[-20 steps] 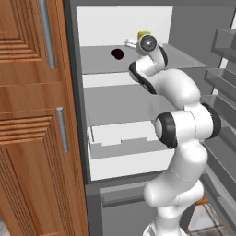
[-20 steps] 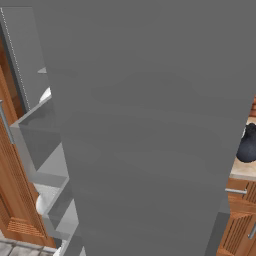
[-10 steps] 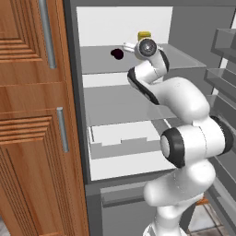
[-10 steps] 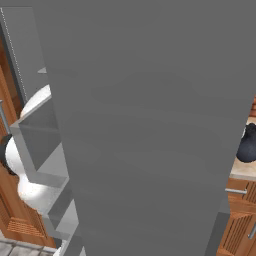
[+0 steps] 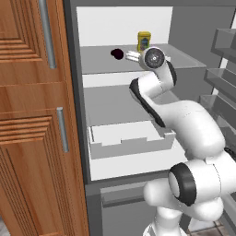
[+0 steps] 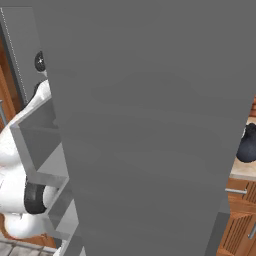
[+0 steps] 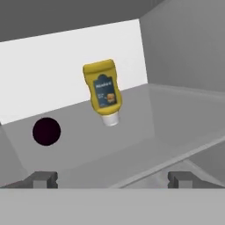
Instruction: Move the mustard and eggplant from the second highest shelf to the top shelf to make space. Then, place the pitcher from the counter on the cleared second highest shelf.
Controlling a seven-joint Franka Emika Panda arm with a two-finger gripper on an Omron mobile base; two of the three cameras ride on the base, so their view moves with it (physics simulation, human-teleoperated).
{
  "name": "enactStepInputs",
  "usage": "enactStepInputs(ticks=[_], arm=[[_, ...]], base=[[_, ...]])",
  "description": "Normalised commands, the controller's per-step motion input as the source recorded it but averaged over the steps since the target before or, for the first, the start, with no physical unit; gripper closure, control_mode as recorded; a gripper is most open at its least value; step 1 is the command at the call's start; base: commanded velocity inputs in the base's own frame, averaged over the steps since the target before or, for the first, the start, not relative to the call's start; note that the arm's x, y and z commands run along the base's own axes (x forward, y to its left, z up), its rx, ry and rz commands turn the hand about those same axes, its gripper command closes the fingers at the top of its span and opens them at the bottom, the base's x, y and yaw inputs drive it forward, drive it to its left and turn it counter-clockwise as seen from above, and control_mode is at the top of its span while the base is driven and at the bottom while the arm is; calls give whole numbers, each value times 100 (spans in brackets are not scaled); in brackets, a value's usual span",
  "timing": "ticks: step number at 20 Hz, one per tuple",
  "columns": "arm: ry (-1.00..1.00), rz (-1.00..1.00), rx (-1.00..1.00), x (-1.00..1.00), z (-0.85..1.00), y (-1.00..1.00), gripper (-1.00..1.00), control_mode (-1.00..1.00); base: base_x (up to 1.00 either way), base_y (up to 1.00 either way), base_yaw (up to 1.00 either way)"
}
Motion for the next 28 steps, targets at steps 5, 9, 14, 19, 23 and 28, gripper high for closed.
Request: enactStepInputs(ticks=[5, 9, 14, 19, 23, 28], arm=[[14, 0, 0, -92, 0, 0, -100, -100], [19, 3, 0, -94, 0, 0, -100, -100], [22, 12, 0, -94, -1, 0, -100, -100], [20, 19, 0, -80, -13, 12, -100, -100], [15, 20, 0, -58, -40, 18, -100, -100], [10, 15, -1, -35, -47, 17, -100, -100]], base=[[0, 0, 0], [0, 0, 0], [0, 0, 0], [0, 0, 0], [0, 0, 0], [0, 0, 0]])
